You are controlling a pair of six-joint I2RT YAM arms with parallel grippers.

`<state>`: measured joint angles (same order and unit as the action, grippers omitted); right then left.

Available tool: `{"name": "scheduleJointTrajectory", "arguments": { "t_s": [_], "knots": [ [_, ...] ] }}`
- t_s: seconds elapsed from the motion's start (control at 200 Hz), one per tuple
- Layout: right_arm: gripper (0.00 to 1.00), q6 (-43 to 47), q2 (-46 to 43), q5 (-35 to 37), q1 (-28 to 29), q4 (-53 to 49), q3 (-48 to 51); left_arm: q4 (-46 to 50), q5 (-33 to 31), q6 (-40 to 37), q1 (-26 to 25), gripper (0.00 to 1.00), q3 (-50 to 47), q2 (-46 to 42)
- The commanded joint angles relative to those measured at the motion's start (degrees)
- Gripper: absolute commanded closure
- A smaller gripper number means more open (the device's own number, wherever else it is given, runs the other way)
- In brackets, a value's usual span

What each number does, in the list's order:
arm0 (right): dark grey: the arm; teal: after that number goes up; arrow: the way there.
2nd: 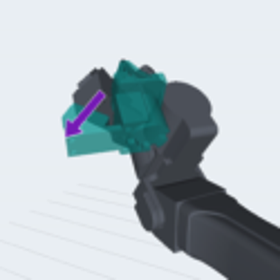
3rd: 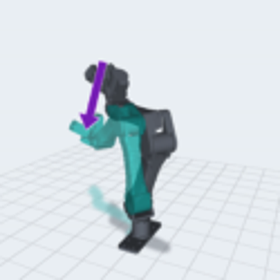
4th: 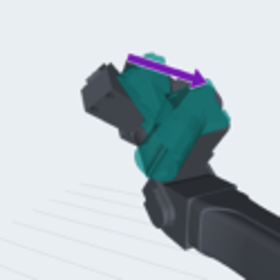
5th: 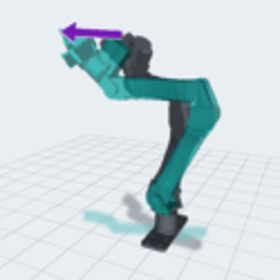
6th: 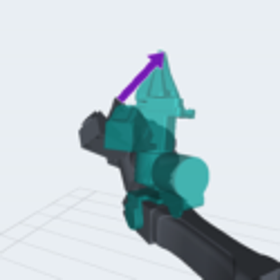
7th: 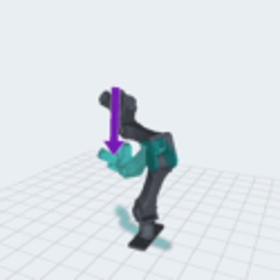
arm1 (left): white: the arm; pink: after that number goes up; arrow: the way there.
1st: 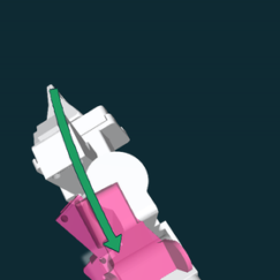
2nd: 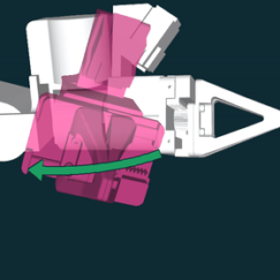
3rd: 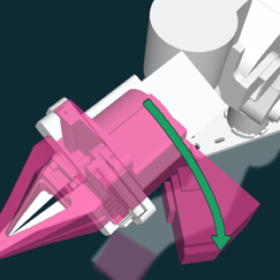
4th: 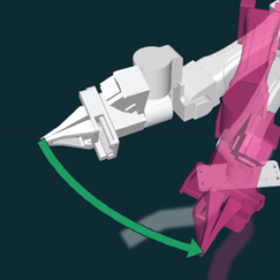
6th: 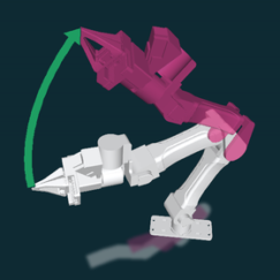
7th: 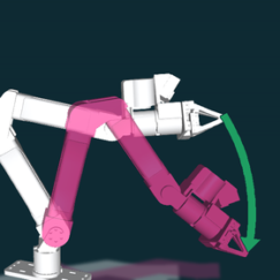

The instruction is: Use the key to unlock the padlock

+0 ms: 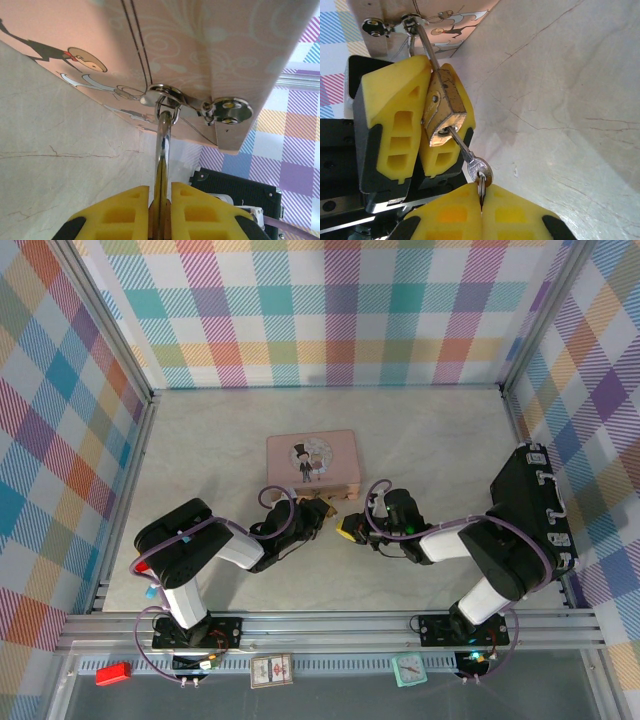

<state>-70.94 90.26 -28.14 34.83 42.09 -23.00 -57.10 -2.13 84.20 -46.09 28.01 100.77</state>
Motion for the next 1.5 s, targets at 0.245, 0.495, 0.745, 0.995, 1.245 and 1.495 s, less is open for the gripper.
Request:
{"name": "scheduleJointTrajectory", "arguments": {
  "t_s": [0.245, 0.495, 0.745, 0.995, 1.245, 1.495],
  "knots": [
    [1.0, 2.5, -1.9, 1.1, -0.5, 0.7, -3.0, 1.0, 4.5, -0.4, -2.3, 1.0, 0.9, -1.5],
    [1.0, 3.3, -2.1, 1.1, -0.6, -0.3, -3.8, 0.3, 4.5, -0.3, -2.3, 1.0, 0.7, -1.4],
    [1.0, 3.4, -1.7, 1.2, -0.5, 0.2, -3.3, -1.2, 4.6, -0.1, -2.3, 1.0, 0.7, -0.4],
    [1.0, 3.5, -2.0, 1.5, -0.6, 0.3, -3.0, -1.4, 4.8, 0.0, -2.4, 1.0, 0.7, -0.3],
    [1.0, 3.4, -2.3, 1.3, -0.7, 0.3, -3.3, -1.3, 4.7, -0.1, -2.3, 1.0, 0.6, -0.5],
    [1.0, 3.8, -2.9, 1.2, -0.9, -0.6, -4.2, -2.0, 4.7, 0.0, -2.4, 1.0, 0.5, 0.0]
  ]
}}
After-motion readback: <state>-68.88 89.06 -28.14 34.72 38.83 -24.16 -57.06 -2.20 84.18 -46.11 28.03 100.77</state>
